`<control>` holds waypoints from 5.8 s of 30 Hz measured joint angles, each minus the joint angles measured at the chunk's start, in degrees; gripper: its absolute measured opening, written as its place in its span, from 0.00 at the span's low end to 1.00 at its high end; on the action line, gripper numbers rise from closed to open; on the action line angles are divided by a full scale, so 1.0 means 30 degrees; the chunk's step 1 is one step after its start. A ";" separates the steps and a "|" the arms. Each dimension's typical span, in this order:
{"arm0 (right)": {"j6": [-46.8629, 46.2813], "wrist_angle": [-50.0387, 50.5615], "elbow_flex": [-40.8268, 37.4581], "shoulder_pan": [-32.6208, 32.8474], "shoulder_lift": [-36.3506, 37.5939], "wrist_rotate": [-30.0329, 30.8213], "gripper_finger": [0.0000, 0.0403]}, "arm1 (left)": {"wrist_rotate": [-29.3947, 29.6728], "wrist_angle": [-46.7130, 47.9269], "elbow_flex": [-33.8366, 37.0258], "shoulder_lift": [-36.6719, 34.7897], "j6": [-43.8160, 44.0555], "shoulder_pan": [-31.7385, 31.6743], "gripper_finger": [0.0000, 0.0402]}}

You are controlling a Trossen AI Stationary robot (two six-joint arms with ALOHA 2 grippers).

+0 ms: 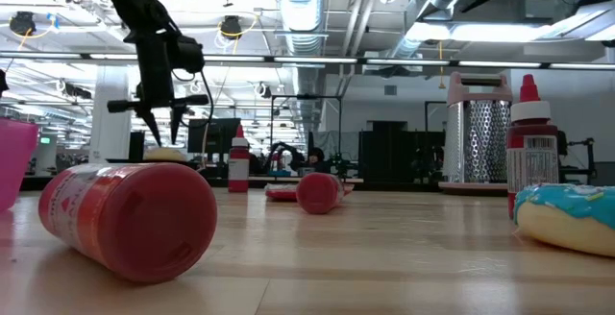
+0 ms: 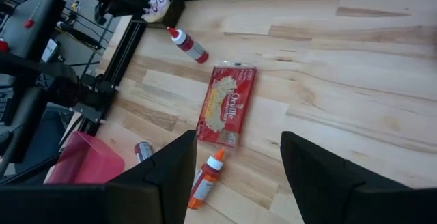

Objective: Pick & Place Food Item
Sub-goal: Put the purple donut into the black bin, then put the blue donut into the black bin

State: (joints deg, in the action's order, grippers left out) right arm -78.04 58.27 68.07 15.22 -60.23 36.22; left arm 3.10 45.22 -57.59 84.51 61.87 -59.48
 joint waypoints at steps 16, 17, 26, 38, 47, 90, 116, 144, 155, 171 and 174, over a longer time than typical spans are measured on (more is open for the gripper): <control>-0.0510 0.0002 0.0000 0.0029 0.0000 -0.0055 0.51 | 0.1803 -0.1102 0.0293 0.0000 -0.0009 0.0126 0.27; -0.0516 0.0003 0.0000 0.0029 0.0000 -0.0056 0.51 | 0.2088 -0.1095 0.0293 0.0000 -0.0013 0.0231 0.27; -0.0568 -0.0005 0.0000 0.0029 0.0000 -0.0054 0.51 | 0.3843 -0.2334 0.0293 -0.0007 -0.0031 0.0976 0.27; -0.0651 -0.0005 0.0000 0.0051 0.0000 -0.0056 0.51 | 0.4682 -0.0851 0.0308 -0.0162 -0.0597 0.1245 0.27; -0.0719 -0.0005 0.0000 0.0051 0.0000 -0.0073 0.51 | 0.5949 0.0228 0.0296 -0.2161 -0.0896 0.1851 0.27; -0.2725 0.1147 0.0000 0.1443 -0.0007 -0.0035 0.51 | 0.7323 -0.4888 0.4781 -0.3167 0.2113 0.2256 0.26; -0.2863 0.1152 0.0000 0.1916 -0.0007 0.0027 0.51 | 0.6525 -0.4366 0.4767 -0.2397 0.0304 0.2157 0.26; -0.3729 0.1001 0.0000 0.3300 -0.0007 0.0811 0.51 | 0.5191 -0.5042 0.4760 -0.2397 -0.0993 0.1800 0.26; -0.3861 0.0841 0.0000 0.3300 -0.0007 0.0811 0.51 | 0.5556 -0.4342 0.4760 -0.2401 -0.0545 0.1800 0.26; -0.3985 0.0982 0.0000 0.3299 -0.0007 0.1683 0.51 | 0.6522 -0.2452 0.4760 -0.6713 -0.0221 0.2262 0.26; -0.4075 0.1052 0.0000 0.3293 -0.0007 0.2135 0.51 | 0.6121 -0.1977 0.4760 -0.8307 -0.1613 0.2568 0.26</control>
State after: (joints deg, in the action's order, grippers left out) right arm -90.26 61.43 68.07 25.10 -60.25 42.63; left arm 21.47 39.29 -43.31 59.59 57.03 -51.78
